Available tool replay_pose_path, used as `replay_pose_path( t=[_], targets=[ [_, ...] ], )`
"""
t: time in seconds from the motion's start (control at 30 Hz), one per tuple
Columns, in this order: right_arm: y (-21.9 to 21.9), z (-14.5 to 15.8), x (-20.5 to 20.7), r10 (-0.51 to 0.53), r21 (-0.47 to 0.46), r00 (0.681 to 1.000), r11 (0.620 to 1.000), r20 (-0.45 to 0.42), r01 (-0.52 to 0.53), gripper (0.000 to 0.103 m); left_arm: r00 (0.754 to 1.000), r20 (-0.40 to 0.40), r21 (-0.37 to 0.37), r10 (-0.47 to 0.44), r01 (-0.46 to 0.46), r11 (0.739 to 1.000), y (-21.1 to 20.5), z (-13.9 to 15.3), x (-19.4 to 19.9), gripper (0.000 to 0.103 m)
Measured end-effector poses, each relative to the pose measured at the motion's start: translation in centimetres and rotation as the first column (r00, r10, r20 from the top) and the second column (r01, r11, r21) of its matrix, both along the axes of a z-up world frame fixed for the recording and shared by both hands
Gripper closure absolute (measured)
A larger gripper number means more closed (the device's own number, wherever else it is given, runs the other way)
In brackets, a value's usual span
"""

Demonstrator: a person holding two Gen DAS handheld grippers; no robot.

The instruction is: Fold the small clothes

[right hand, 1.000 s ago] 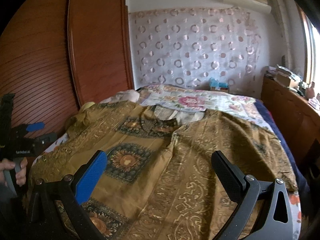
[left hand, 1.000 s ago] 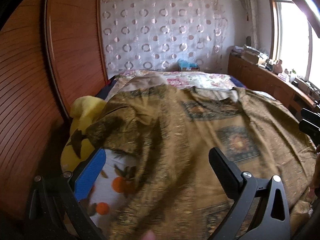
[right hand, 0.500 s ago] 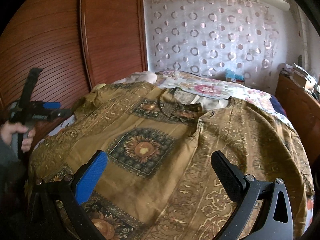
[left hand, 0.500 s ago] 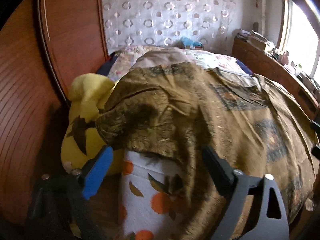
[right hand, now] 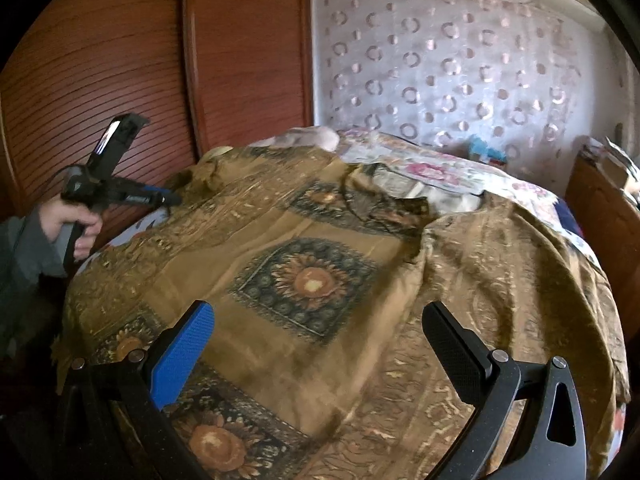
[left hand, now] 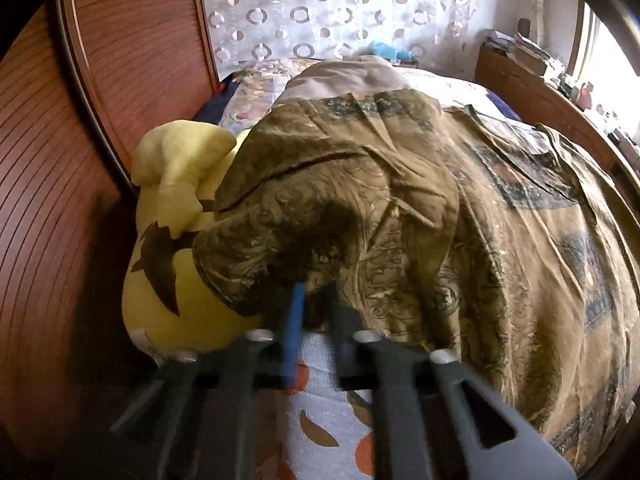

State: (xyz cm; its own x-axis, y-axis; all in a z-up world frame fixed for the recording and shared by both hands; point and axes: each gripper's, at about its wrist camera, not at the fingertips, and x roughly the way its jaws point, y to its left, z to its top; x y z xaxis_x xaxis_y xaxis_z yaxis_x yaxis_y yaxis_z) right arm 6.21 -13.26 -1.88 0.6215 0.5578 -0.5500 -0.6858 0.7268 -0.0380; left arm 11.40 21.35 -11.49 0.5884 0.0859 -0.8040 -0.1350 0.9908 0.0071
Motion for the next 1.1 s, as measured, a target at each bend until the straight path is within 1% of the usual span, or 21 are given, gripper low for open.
replay_pose_path(
  t=[0.07, 0.13, 0.2, 0.3, 0.37, 0.43, 0.53, 0.63, 0.7, 0.83, 0.9, 0.93, 0.97, 1.0, 1.03, 1.1],
  targets=[
    [0.4, 0.2, 0.1, 0.012, -0.013, 1.0, 1.0, 0.008, -0.012, 0.0, 1.0, 0.001, 0.018, -0.016, 0.016, 1.0, -0.2, 0.0, 0.2, 0.099],
    [0.4, 0.4, 0.1, 0.022, -0.014, 1.0, 1.0, 0.01, -0.022, 0.0, 1.0, 0.008, 0.045, -0.02, 0.019, 0.999, -0.5, 0.2, 0.2, 0.101],
    [0.5, 0.4, 0.1, 0.026, -0.013, 1.0, 1.0, 0.01, -0.026, 0.0, 0.999, 0.037, 0.055, -0.028, 0.026, 0.998, -1.0, 1.0, -0.1, 0.101],
    [0.0, 0.2, 0.2, 0.018, -0.008, 1.0, 1.0, 0.006, -0.018, 0.0, 0.994, 0.098, 0.055, -0.05, 0.045, 0.997, -1.9, 3.2, -0.6, 0.102],
    [-0.4, 0.2, 0.3, 0.006, 0.008, 1.0, 1.0, -0.01, -0.006, 0.0, 0.988, 0.131, 0.052, -0.08, 0.074, 0.996, -3.2, 5.0, -0.5, 0.102],
    [-1.0, 0.3, 0.4, -0.006, 0.027, 1.0, 1.0, -0.018, 0.007, 0.0, 0.98, 0.158, 0.068, -0.124, 0.115, 0.991, -5.0, 6.8, -0.1, 0.102],
    [-1.5, 0.7, 0.2, -0.033, 0.025, 0.999, 0.999, 0.003, 0.033, 0.0, 0.965, 0.186, 0.071, -0.186, 0.175, 0.982, -7.9, 8.8, 0.6, 0.102],
    [-2.3, 0.8, 0.2, -0.062, 0.035, 0.998, 0.997, 0.006, 0.062, 0.0, 0.946, 0.213, 0.054, -0.246, 0.24, 0.969, -10.5, 9.8, 0.9, 0.102],
    [-2.6, 0.6, 0.0, -0.071, 0.035, 0.997, 0.997, 0.005, 0.071, 0.0, 0.937, 0.209, 0.054, -0.279, 0.274, 0.96, -11.7, 10.1, 0.9, 0.101],
    [-2.8, 0.2, -0.2, -0.083, 0.04, 0.997, 0.996, -0.003, 0.083, 0.0, 0.932, 0.211, 0.062, -0.296, 0.289, 0.955, -12.0, 10.5, -0.4, 0.101],
    [-2.6, 0.3, -0.2, -0.079, 0.045, 0.997, 0.996, -0.008, 0.079, 0.0, 0.933, 0.221, 0.072, -0.285, 0.276, 0.959, -11.5, 10.9, -1.4, 0.095],
    [-2.4, 0.4, -0.3, -0.077, 0.046, 0.997, 0.996, -0.005, 0.077, 0.0, 0.932, 0.232, 0.072, -0.278, 0.268, 0.961, -11.2, 11.2, -1.9, 0.084],
    [-2.1, 0.5, -0.4, -0.075, 0.046, 0.997, 0.996, 0.001, 0.075, 0.0, 0.931, 0.244, 0.068, -0.271, 0.263, 0.963, -10.8, 11.4, -2.4, 0.071],
    [-2.0, 0.6, -0.4, -0.07, 0.046, 0.998, 0.997, 0.004, 0.069, 0.0, 0.93, 0.26, 0.055, -0.262, 0.256, 0.965, -10.2, 11.8, -3.2, 0.061],
    [-1.8, 0.7, -0.4, -0.062, 0.046, 0.998, 0.997, 0.006, 0.062, 0.0, 0.93, 0.267, 0.047, -0.254, 0.25, 0.967, -9.8, 11.8, -3.7, 0.059],
    [-1.2, 1.0, -0.4, -0.043, 0.045, 0.999, 0.998, 0.01, 0.043, 0.0, 0.93, 0.285, 0.044, -0.231, 0.229, 0.973, -8.7, 12.3, -5.0, 0.047]
  ],
)
